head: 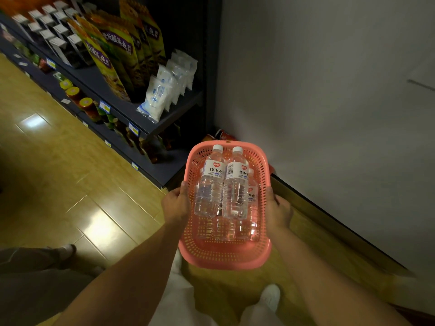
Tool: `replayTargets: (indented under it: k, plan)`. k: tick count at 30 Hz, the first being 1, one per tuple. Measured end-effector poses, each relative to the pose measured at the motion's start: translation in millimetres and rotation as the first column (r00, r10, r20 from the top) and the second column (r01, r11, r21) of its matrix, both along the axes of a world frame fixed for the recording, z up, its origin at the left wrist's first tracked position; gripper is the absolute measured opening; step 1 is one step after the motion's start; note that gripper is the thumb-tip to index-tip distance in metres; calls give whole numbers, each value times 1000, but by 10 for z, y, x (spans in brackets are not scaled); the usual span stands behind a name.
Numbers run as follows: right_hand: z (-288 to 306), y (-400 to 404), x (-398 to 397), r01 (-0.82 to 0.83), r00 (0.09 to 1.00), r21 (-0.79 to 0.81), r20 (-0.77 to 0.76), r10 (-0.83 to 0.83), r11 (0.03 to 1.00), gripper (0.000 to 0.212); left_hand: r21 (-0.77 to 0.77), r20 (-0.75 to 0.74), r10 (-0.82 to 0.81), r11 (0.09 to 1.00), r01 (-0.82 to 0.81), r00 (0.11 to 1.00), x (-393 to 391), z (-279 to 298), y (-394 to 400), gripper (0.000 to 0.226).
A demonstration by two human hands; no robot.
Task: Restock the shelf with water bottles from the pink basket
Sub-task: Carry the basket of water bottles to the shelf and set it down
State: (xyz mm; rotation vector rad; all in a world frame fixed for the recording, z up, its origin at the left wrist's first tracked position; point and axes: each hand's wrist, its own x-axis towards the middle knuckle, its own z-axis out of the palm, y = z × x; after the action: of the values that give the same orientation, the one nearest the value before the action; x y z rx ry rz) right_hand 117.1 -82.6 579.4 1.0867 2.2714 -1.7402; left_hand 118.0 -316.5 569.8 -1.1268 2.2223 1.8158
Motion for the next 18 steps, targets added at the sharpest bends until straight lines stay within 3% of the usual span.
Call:
replayTargets:
  k: [18]
  plan:
    - [-3,-336,-214,-145,989,49,-3,145,988,45,-70,29,89,994,-87,996,32,-101,-390,52]
